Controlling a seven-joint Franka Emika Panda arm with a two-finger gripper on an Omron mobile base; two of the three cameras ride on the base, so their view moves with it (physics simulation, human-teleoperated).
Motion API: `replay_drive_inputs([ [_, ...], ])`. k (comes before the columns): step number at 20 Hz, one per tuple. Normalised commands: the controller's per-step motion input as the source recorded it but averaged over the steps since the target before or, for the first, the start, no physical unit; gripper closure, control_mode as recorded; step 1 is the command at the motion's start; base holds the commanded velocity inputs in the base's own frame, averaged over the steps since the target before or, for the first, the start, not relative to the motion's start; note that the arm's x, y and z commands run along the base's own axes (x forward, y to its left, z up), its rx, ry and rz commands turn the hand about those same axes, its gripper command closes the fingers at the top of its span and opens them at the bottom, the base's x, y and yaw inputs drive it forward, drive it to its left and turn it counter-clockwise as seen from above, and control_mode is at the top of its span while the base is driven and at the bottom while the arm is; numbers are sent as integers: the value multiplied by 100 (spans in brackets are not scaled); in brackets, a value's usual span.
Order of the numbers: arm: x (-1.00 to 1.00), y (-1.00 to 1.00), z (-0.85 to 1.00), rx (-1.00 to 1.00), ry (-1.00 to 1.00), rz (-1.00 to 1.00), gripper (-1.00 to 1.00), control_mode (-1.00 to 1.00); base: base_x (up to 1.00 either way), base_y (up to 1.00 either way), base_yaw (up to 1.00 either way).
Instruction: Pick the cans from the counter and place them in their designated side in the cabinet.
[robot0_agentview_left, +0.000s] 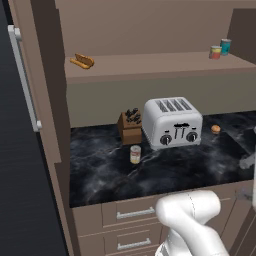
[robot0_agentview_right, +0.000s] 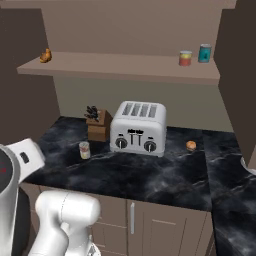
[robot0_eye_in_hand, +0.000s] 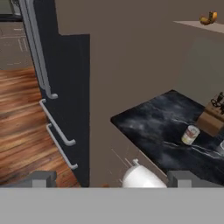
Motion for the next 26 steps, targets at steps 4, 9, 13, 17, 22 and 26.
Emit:
replay_drive_inputs([
  [4,2,6,0,-2,12,0,-100,-100,0,0,0],
  [9,2,10,4,0,7,-12,-100,-100,0,0,0],
  [13,13,7,1,0,10,-23,-100,-100,0,0,0],
  [17,20,5,0,0,11,-28,-100,-100,0,0,0],
  [22,17,0,7,0,14,-14,-100,-100,0,0,0],
  [26,10,0,1,1,9,0,-100,-100,0,0,0],
])
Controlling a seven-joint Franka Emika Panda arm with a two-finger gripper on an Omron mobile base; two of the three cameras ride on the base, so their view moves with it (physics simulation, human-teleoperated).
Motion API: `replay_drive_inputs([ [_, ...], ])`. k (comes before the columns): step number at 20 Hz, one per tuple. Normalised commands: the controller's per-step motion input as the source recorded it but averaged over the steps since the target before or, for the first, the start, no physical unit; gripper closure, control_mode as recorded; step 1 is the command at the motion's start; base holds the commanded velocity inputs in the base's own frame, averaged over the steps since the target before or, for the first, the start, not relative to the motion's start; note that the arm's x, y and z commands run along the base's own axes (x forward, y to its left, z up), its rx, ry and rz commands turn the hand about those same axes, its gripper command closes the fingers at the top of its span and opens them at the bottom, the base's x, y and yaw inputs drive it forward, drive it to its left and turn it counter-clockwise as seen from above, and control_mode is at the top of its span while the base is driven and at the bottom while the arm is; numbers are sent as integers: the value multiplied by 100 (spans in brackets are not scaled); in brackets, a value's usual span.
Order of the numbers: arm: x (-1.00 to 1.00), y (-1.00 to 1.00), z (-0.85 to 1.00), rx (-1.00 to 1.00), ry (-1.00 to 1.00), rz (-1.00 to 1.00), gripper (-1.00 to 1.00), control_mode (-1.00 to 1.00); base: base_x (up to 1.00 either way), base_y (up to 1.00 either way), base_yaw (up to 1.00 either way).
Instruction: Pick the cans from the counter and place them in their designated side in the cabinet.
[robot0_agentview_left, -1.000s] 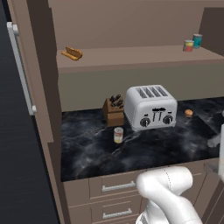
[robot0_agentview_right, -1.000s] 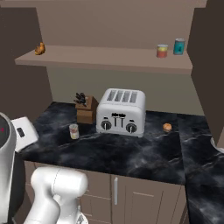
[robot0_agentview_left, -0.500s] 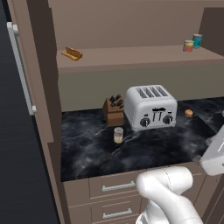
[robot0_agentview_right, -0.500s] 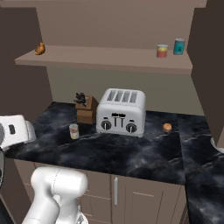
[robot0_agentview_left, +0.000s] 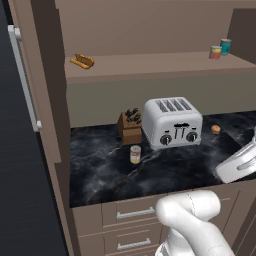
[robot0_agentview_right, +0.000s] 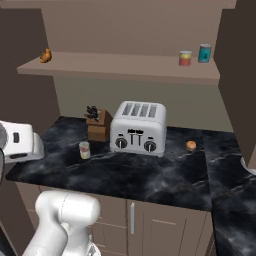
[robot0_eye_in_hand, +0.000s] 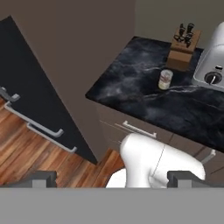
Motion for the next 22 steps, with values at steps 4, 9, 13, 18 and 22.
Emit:
replay_drive_inputs([
  [4,0,10,-4,0,2,0,-100,-100,0,0,0],
  [9,15,25,-5,-3,0,-9,-100,-100,0,0,0],
  [13,10,26,-5,-3,0,-22,-100,-100,0,0,0],
  [18,15,10,2,1,-1,-25,-100,-100,0,0,0],
  [22,10,0,12,9,0,-13,-100,-100,0,0,0],
])
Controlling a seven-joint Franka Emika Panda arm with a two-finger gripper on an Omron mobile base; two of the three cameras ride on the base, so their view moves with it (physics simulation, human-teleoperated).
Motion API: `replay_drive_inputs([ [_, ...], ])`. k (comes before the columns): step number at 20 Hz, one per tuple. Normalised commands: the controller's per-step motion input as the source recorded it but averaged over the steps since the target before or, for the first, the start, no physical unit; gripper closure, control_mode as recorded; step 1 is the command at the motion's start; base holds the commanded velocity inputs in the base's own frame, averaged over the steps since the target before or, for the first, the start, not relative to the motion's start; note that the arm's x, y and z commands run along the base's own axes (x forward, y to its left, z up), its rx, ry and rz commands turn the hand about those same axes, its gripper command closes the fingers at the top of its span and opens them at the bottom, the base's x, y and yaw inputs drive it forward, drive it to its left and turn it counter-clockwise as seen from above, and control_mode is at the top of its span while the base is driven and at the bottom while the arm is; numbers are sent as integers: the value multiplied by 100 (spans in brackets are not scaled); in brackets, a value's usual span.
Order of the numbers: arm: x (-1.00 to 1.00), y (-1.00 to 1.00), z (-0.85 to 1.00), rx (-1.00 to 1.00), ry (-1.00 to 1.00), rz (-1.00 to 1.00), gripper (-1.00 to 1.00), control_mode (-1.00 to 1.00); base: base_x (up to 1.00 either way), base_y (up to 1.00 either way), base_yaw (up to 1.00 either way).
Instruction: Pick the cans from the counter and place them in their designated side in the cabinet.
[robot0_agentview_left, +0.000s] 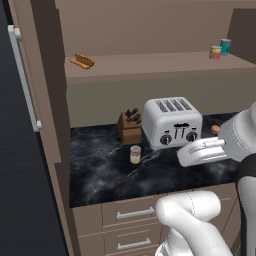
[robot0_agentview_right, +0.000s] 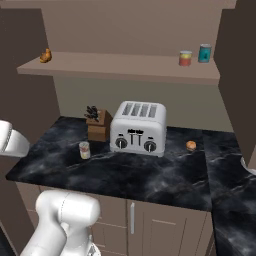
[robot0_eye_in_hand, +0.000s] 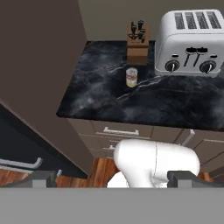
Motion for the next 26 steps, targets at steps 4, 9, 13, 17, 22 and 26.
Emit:
replay_drive_inputs([
  [4,10,-1,7,9,2,-2,-100,-100,0,0,0],
  [9,19,-5,3,8,2,0,-100,-100,0,0,0],
  [13,22,0,0,0,4,0,-100,-100,0,0,0],
  [17,23,0,0,-2,0,-1,-100,-100,0,0,0],
  [22,23,0,-1,-2,-1,0,-100,-100,0,0,0],
  [26,27,0,-15,-2,0,0,-100,-100,0,0,0],
])
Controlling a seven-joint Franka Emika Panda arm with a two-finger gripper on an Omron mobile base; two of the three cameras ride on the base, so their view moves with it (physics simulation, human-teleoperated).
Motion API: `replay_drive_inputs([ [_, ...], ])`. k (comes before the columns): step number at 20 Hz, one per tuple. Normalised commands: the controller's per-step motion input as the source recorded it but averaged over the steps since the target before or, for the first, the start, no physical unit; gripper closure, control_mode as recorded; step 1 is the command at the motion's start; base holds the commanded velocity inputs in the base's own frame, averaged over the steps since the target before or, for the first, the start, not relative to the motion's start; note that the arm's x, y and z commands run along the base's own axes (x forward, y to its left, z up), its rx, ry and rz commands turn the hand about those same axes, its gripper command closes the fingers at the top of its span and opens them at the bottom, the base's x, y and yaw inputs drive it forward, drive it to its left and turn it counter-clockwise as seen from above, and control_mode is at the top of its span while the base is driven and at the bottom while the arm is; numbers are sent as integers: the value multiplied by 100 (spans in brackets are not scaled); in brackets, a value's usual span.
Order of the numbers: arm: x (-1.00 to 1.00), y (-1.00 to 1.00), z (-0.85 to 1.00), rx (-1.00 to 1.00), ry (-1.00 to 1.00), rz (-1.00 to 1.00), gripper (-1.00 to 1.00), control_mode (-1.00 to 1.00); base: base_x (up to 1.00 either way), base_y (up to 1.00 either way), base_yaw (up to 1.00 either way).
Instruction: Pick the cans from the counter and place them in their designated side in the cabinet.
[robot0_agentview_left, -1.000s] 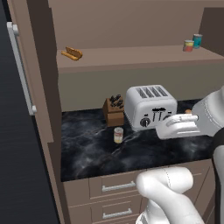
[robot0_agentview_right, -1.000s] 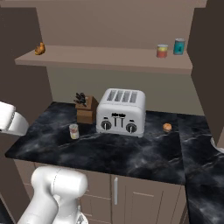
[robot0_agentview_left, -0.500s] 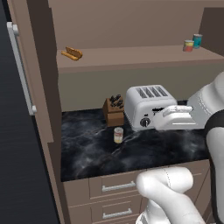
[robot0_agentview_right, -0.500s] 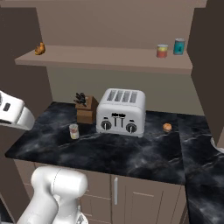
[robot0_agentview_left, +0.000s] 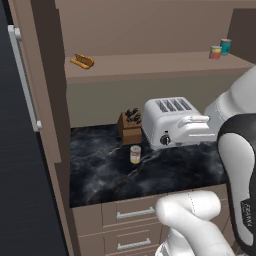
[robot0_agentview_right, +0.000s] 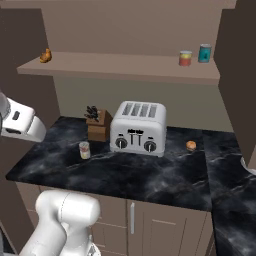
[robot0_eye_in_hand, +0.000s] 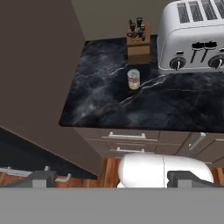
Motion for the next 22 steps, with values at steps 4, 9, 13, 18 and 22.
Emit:
replay_drive_inputs([
  [4,31,-4,-30,-3,0,0,-100,-100,0,0,0],
  [9,26,0,-41,-6,-5,0,-100,-100,0,0,0],
  [13,32,0,-28,-4,-4,0,-100,-100,0,0,0],
  [18,34,-2,-3,0,0,0,-100,-100,0,0,0],
  [22,40,0,-5,0,0,0,-100,-100,0,0,0],
])
